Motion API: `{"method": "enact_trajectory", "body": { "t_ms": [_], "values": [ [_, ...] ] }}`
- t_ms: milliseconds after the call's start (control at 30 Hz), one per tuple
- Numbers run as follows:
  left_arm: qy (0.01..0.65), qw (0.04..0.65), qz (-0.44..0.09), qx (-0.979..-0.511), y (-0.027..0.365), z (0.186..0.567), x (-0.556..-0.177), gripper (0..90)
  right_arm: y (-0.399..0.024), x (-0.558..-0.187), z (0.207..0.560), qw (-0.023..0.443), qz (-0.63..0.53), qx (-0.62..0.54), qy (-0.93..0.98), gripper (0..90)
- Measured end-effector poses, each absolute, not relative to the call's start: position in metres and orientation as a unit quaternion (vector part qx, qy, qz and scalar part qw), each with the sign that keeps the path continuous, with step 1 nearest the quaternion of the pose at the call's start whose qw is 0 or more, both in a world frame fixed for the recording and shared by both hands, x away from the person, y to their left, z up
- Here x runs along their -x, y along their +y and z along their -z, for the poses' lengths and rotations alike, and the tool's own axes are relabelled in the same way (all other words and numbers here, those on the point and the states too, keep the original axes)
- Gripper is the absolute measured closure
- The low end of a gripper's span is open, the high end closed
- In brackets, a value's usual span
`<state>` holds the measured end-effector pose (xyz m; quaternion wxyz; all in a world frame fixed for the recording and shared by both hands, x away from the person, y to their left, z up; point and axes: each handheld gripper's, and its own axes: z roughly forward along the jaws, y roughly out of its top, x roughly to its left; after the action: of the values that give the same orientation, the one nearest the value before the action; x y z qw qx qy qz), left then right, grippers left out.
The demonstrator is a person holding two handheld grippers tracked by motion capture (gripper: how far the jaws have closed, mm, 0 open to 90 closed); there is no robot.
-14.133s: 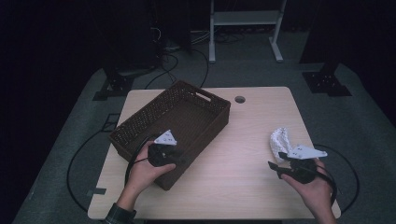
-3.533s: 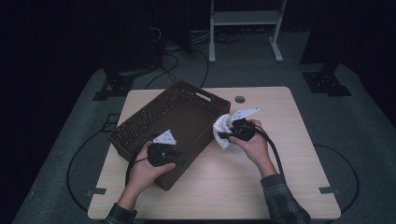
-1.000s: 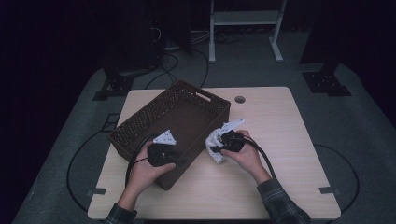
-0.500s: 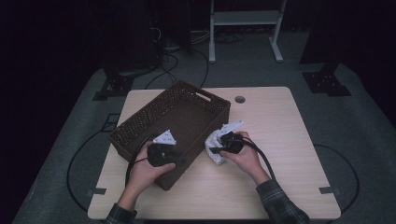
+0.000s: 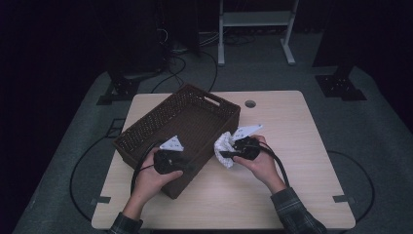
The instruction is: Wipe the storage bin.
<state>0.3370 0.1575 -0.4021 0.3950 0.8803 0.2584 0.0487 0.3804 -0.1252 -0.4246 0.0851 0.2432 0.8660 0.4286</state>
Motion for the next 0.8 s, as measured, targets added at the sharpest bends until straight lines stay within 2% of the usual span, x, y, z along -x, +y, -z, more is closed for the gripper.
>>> {"method": "enact_trajectory", "body": {
  "t_ms": [400, 800],
  "values": [
    [0.26, 0.396, -0.047, -0.879, 0.157, 0.402, -0.337, 66.9, -0.129, -0.367, 0.399, 0.098, -0.462, -0.227, 0.852, 75.8],
    [0.258, 0.394, -0.048, -0.881, 0.157, 0.402, -0.337, 66.9, -0.111, -0.369, 0.419, 0.089, -0.437, -0.219, 0.868, 76.1]
  ]
}}
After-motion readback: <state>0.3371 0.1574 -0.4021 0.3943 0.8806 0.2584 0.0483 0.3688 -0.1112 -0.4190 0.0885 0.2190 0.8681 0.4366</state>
